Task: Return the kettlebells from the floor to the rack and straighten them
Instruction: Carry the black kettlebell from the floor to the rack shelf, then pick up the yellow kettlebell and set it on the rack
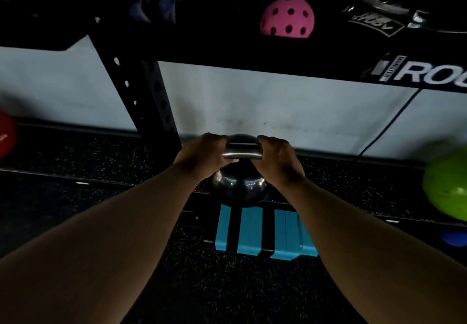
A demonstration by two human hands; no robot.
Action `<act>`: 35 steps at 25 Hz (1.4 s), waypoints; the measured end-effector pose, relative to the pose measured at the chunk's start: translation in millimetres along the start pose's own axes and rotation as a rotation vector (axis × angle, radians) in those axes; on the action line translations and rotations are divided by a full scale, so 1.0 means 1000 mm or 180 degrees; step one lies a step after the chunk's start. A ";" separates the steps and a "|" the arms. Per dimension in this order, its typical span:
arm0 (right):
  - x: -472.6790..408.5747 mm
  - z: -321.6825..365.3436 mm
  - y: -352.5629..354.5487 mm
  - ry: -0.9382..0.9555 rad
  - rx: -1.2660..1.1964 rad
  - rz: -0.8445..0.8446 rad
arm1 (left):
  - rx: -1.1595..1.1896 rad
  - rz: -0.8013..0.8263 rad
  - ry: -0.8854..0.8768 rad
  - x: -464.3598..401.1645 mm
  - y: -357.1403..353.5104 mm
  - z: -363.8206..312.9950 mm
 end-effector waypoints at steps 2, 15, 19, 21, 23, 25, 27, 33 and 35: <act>-0.015 -0.005 -0.005 -0.0008 -0.0033 -0.0138 | -0.0069 -0.0051 0.0051 -0.019 -0.002 0.002; -0.073 -0.030 -0.010 -0.0226 -0.0201 0.0190 | 0.0439 -0.0304 0.0423 -0.078 -0.017 0.018; -0.079 -0.022 -0.001 -0.0112 0.0558 0.0670 | 0.0806 -0.0029 0.0416 -0.065 -0.012 0.024; -0.078 0.000 0.003 0.0252 0.0904 0.0686 | 0.0767 -0.0051 0.0419 -0.041 -0.006 0.039; -0.075 0.039 -0.001 0.0782 0.1026 0.0507 | 0.0633 -0.0045 0.0579 -0.007 0.002 0.070; -0.069 0.080 -0.014 0.1284 0.1064 0.0383 | 0.0630 0.0054 0.0796 0.030 0.009 0.107; -0.054 0.127 -0.049 0.1690 0.0965 0.0573 | 0.0631 0.0239 0.1065 0.085 0.015 0.154; 0.055 0.269 -0.178 0.1990 0.0788 0.1663 | 0.0506 0.0779 0.2139 0.316 0.011 0.269; 0.104 0.315 -0.216 0.2070 0.0789 0.2031 | 0.0494 0.0987 0.2440 0.405 0.003 0.298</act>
Point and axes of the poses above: each hand's wrist, its own x-axis away from the middle knuckle, its own y-axis out of the back of the hand, z = x × y, the point moved 3 cm from there along -x, towards the middle knuckle
